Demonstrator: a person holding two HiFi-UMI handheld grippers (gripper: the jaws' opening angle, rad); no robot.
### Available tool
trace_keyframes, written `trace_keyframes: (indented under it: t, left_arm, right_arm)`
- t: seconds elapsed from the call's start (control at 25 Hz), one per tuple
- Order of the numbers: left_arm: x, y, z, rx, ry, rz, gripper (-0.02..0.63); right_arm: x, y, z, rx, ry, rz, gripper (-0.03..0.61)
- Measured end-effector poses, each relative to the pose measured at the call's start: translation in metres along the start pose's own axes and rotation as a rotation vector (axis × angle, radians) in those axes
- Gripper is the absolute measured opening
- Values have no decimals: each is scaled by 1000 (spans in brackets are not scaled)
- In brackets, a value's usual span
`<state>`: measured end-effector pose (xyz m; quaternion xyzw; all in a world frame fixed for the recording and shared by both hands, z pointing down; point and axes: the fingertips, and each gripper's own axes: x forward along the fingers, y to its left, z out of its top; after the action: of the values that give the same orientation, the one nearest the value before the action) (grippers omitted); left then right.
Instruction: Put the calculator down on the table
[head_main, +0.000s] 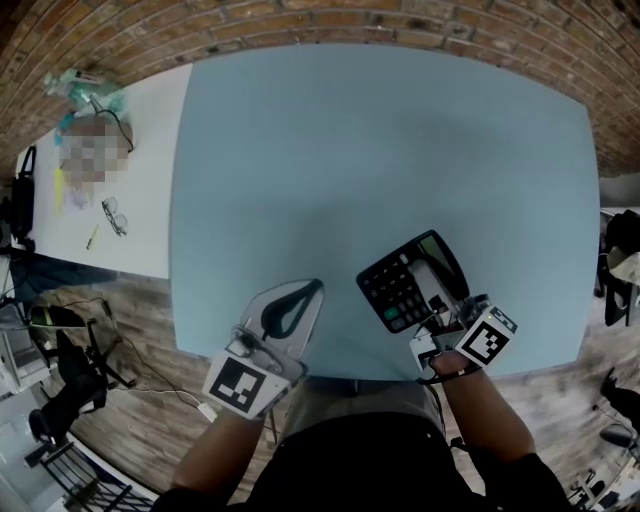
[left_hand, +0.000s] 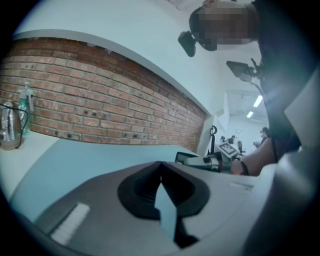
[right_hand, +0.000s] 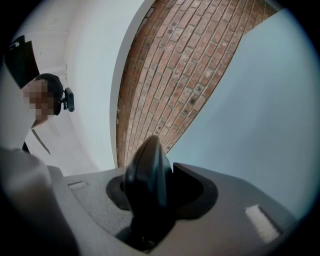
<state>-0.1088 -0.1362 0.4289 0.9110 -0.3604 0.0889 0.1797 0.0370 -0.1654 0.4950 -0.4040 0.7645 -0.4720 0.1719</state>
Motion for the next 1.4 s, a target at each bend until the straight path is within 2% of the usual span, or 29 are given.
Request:
trace_keyframes:
  t: [1.4]
  left_arm:
    - [5,-3,-10,-37,12,3,-15]
  right_arm:
    - [3,-21,-15,38,27,-27,137]
